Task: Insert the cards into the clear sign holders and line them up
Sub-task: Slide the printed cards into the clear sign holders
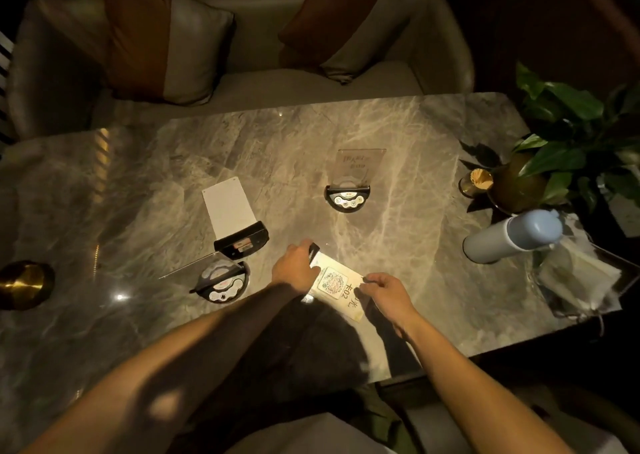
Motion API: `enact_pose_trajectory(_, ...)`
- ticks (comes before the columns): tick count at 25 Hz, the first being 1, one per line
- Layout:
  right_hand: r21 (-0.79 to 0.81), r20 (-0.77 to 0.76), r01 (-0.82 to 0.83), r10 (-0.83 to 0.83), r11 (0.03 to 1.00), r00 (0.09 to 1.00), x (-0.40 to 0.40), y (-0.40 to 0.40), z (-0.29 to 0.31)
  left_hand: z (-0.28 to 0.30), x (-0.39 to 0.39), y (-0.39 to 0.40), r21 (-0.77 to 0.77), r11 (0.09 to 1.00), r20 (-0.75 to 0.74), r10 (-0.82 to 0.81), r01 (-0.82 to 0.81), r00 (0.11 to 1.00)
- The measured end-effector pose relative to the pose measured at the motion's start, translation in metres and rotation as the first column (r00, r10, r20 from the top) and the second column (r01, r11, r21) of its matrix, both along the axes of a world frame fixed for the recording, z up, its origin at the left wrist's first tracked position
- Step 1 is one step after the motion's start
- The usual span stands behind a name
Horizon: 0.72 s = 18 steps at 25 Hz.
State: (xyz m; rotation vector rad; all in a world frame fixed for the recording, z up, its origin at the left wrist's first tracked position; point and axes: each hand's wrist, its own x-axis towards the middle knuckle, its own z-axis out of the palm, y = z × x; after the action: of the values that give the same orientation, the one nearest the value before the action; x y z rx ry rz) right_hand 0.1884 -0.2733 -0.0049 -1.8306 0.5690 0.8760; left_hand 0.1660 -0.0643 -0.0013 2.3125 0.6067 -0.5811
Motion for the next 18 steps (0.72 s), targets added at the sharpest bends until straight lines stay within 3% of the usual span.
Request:
enact_pose_trajectory(5, -0.144, 0.071, 0.015, -0.005, 0.989, 0.997, -0.045, -0.01, -0.018, -0.007, -0.018, 0.008, 0.017, 0.999, 0.103, 0.029, -0.031, 0.994)
enact_pose_trajectory(9, -0.198, 0.131, 0.199, -0.175, 0.96, 0.976, -0.054, -0.01, -0.006, -0.008, -0.033, 0.007, -0.193, 0.967, 0.132, 0.195, -0.168, 0.972)
enact_pose_trajectory(11, -0.114, 0.114, 0.293, -0.28, 0.949, 0.953, -0.053, -0.006, 0.002, -0.011, -0.039, 0.008, -0.264, 0.939, 0.113, 0.256, -0.219, 0.96)
enact_pose_trajectory(14, 0.151, 0.047, 0.373, -0.384, 0.915, 0.922, -0.05, 0.001, 0.012, -0.013, -0.047, 0.012, -0.322, 0.911, 0.072, 0.295, -0.258, 0.953)
enact_pose_trajectory(18, 0.294, 0.086, 0.314, -0.352, 0.903, 0.932, -0.033, 0.011, 0.04, -0.014, -0.053, 0.016, -0.351, 0.89, -0.008, 0.308, -0.291, 0.951)
